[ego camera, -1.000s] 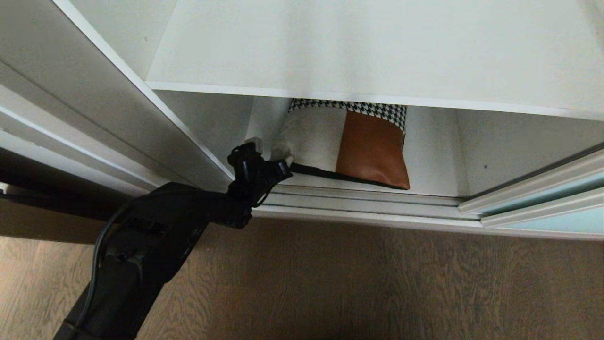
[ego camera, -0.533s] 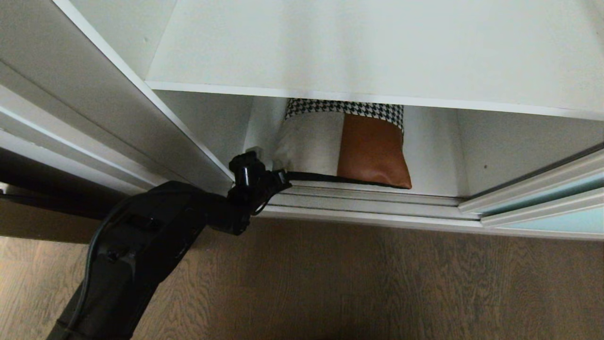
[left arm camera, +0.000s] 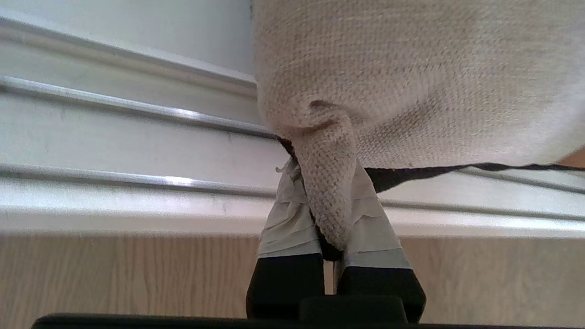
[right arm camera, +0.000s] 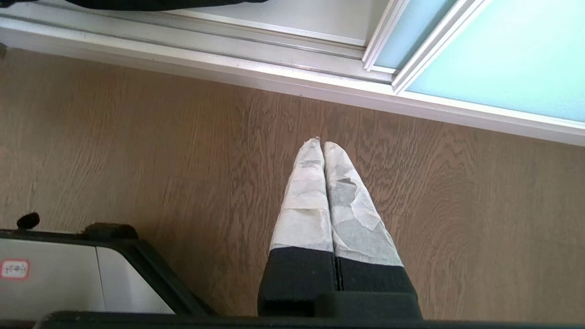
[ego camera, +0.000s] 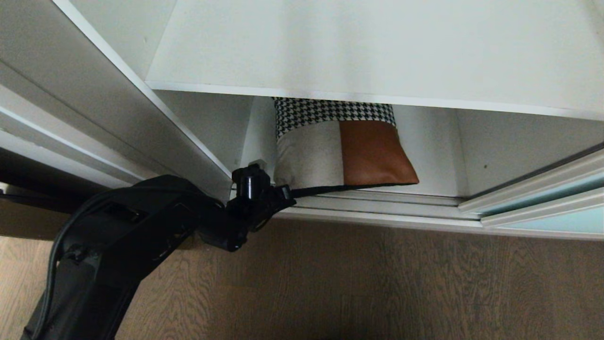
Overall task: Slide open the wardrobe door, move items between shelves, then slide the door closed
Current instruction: Place the pillow on the higher shelf
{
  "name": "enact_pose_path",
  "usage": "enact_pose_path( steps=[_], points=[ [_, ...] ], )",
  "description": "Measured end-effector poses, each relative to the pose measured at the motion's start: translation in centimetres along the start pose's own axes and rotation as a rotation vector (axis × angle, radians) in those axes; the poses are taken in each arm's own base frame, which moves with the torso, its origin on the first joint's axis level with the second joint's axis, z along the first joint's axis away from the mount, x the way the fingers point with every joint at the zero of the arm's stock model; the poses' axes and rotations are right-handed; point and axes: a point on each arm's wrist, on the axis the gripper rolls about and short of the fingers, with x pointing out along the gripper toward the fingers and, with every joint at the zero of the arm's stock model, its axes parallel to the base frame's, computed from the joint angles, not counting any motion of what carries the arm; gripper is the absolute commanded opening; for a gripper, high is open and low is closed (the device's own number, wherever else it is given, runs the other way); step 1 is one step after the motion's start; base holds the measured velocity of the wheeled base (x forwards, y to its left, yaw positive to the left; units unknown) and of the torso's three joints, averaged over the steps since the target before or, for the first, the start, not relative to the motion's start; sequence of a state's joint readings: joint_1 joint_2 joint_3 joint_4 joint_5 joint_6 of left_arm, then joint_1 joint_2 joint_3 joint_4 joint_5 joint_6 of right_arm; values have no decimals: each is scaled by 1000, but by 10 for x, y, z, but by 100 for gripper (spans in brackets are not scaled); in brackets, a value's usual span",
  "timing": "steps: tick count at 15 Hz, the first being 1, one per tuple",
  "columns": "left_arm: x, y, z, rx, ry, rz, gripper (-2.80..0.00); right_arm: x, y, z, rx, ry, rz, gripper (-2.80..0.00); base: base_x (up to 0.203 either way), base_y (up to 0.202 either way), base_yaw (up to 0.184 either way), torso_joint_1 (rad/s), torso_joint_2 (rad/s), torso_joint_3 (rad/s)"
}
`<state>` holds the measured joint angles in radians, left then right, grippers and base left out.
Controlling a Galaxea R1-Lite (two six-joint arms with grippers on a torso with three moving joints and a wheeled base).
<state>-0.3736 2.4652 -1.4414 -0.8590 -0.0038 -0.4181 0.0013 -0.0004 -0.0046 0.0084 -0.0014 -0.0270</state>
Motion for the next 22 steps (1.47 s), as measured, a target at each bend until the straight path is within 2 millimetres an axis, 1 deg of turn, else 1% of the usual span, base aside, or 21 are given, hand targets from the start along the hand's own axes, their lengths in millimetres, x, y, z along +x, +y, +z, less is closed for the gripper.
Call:
enact_pose_path(
  steps=[3, 7, 9, 10, 12, 13, 15, 17, 19, 20, 22],
  points=[
    [-5, 0, -2, -27, 0, 12, -280, -1, 0, -1, -38, 26, 15, -280, 0, 0, 0, 0, 0, 0],
    [-4, 1, -5, -46, -14, 13, -280, -1, 0, 1, -10, 10, 4, -280, 0, 0, 0, 0, 0, 0],
    [-4, 2, -6, -46, -18, 13, -280, -2, 0, 8, -10, -11, 1, -280, 0, 0, 0, 0, 0, 0],
    [-3, 3, -8, -47, -17, 14, -280, -5, -1, 21, 0, -30, 1, -280, 0, 0, 0, 0, 0, 0],
    [-2, 3, -11, -45, -15, 15, -280, -15, -1, 62, 43, -86, 27, -280, 0, 0, 0, 0, 0, 0],
    [-2, 1, -12, -44, -23, 15, -280, -18, -1, 74, 62, -76, 57, -280, 0, 0, 0, 0, 0, 0],
    [-2, 0, -13, -44, -28, 12, -280, -18, 1, 94, 123, 10, 139, -280, 0, 0, 0, 0, 0, 0],
    [-2, 0, -13, -43, -28, 13, -280, -11, 3, 106, 228, 129, 255, -280, 0, 0, 0, 0, 0, 0],
    [-3, -1, -12, -44, -33, 20, -280, 3, 5, 111, 315, 250, 338, -280, 0, 0, 0, 0, 0, 0],
    [-3, -1, -11, -45, -37, 22, -280, 14, 6, 113, 354, 305, 357, -280, 0, 0, 0, 0, 0, 0],
    [-3, -2, -9, -45, -41, 22, -280, 42, 6, 109, 403, 405, 361, -280, 0, 0, 0, 0, 0, 0]
  ],
)
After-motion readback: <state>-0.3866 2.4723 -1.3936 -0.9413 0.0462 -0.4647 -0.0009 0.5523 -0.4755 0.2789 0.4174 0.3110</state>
